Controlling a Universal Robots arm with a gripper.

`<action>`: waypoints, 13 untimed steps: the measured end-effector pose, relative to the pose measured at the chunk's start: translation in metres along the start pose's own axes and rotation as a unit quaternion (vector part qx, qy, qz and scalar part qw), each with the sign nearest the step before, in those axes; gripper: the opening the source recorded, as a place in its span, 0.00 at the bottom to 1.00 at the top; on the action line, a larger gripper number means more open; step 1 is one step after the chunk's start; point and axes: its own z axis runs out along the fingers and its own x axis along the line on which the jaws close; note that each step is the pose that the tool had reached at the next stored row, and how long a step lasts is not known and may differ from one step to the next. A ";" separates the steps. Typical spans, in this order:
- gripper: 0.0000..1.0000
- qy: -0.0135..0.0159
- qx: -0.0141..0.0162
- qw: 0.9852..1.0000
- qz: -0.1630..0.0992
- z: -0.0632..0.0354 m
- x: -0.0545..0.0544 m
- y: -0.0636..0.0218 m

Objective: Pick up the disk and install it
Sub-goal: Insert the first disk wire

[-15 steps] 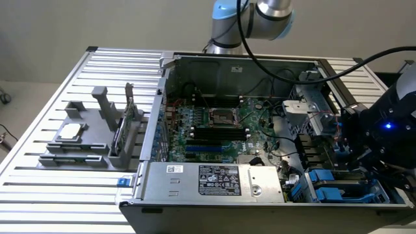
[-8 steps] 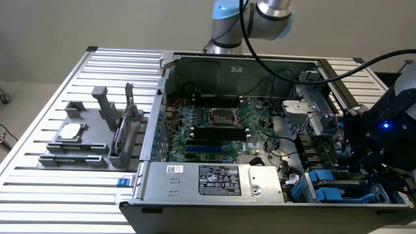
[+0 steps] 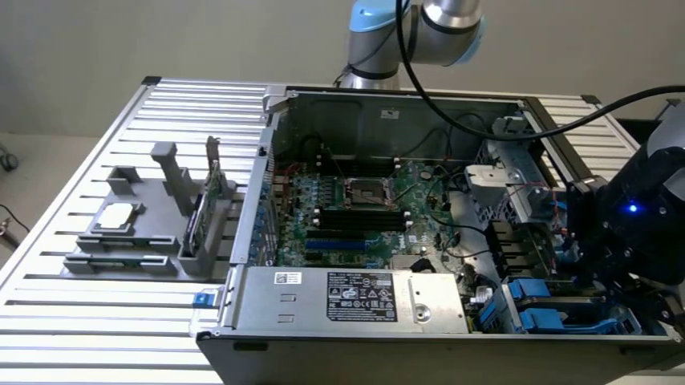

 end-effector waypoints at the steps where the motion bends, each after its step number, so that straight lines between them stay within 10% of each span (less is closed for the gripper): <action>1: 0.18 -0.001 0.000 1.000 0.001 0.0005 0.000 -0.0001; 13: 0.18 -0.005 -0.002 1.000 0.015 0.0039 -0.001 -0.0010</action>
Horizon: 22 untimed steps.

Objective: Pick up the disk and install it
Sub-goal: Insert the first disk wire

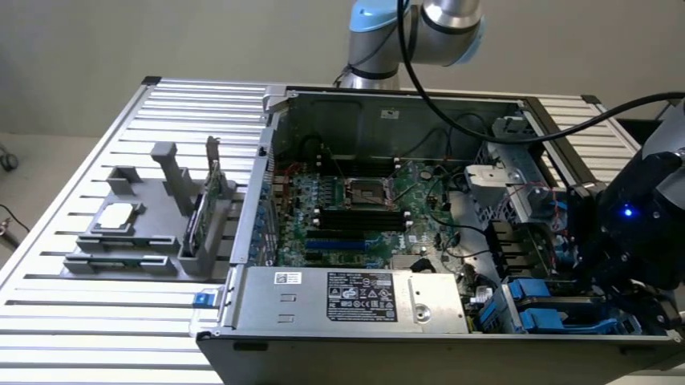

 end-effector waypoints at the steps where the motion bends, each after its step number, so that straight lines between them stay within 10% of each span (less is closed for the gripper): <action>1: 0.18 0.000 0.000 1.000 0.001 0.0001 0.000 0.0000; 14: 0.18 -0.010 -0.005 0.999 0.045 0.0000 0.000 -0.0003; 22: 0.18 -0.011 -0.006 0.999 0.049 0.0008 0.006 -0.0004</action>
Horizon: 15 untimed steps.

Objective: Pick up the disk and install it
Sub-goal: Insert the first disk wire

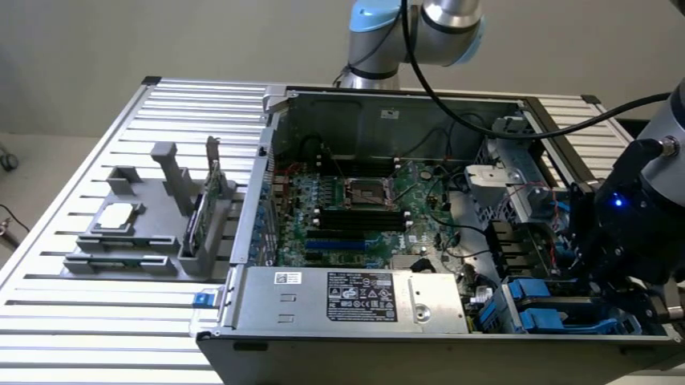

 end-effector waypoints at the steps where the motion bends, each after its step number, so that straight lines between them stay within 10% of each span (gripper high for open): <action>1: 0.18 0.000 0.000 1.000 0.000 0.0000 0.000 0.0000; 15: 0.18 -0.001 -0.006 1.000 0.001 0.0015 0.000 -0.0017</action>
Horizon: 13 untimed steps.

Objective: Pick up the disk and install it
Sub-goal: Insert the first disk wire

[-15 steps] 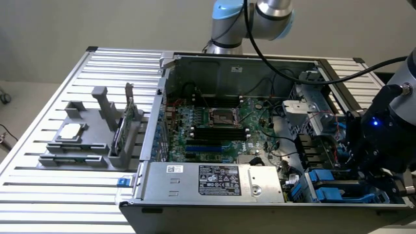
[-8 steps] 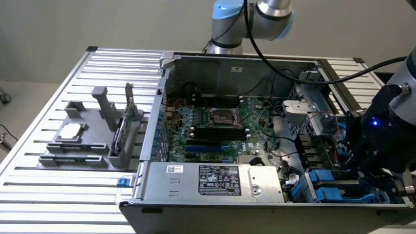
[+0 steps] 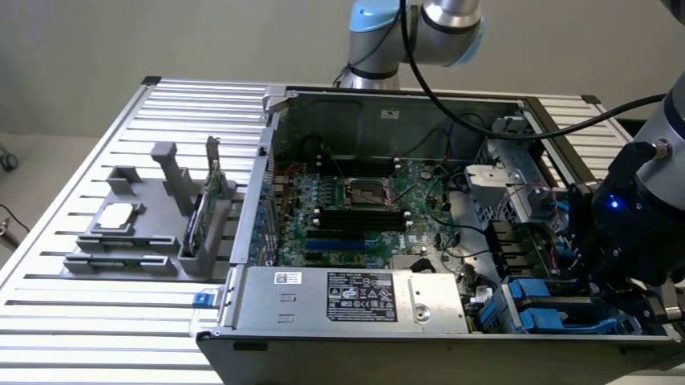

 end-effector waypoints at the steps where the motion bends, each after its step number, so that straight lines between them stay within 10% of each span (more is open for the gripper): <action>1: 0.18 0.000 0.000 1.000 0.000 0.0001 0.000 -0.0002; 13: 0.18 0.000 -0.004 1.000 -0.001 0.0014 0.000 -0.0015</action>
